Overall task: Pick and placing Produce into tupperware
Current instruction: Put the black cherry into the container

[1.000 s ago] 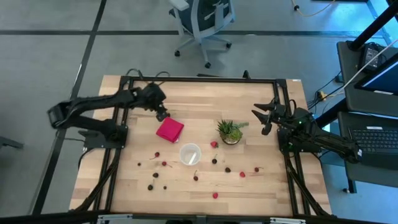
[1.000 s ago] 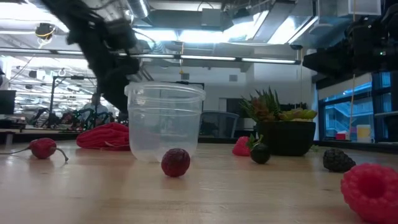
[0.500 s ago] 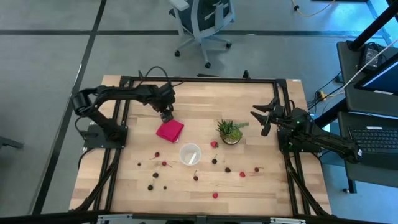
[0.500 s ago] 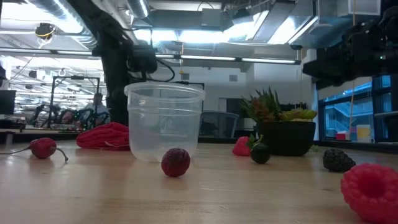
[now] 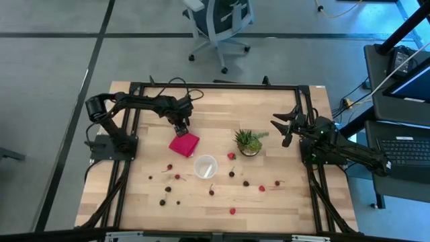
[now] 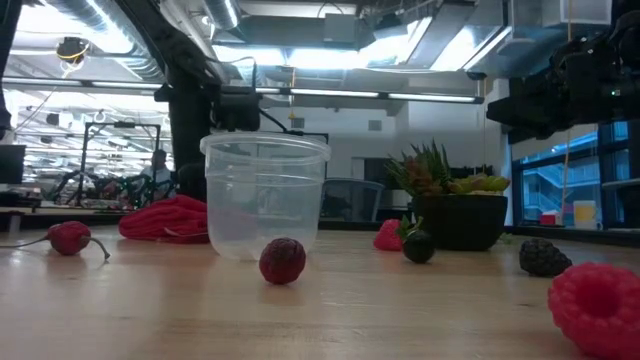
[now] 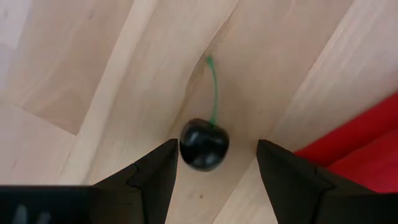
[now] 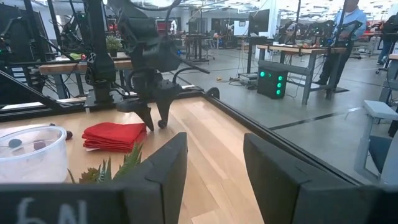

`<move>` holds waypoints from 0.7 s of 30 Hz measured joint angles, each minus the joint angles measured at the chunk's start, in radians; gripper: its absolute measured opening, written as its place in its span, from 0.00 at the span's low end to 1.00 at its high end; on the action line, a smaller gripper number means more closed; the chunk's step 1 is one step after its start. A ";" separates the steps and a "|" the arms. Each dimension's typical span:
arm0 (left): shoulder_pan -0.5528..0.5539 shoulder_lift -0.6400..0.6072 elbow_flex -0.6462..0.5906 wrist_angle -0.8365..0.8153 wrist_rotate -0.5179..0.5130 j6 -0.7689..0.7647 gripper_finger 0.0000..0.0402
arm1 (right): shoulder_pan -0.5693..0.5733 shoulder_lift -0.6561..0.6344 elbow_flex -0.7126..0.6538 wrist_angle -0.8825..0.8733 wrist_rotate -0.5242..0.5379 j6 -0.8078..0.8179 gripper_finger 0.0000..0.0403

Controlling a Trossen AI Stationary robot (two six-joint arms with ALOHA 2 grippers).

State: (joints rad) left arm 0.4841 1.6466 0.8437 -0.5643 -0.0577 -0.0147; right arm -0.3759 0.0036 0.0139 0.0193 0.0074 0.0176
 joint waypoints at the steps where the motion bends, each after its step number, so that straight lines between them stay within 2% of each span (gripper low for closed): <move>1: 0.000 0.001 0.001 0.000 0.000 0.000 0.53 | 0.000 0.000 0.000 0.000 0.000 0.000 0.40; 11: 0.005 -0.002 -0.001 0.004 -0.007 0.001 0.51 | 0.000 0.000 0.000 -0.002 0.000 0.000 0.40; 21: 0.005 -0.002 -0.002 0.014 -0.009 0.020 0.29 | 0.000 0.000 0.000 -0.002 0.000 0.000 0.40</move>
State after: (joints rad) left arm 0.4889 1.6444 0.8417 -0.5499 -0.0664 0.0053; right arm -0.3759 0.0036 0.0139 0.0170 0.0074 0.0177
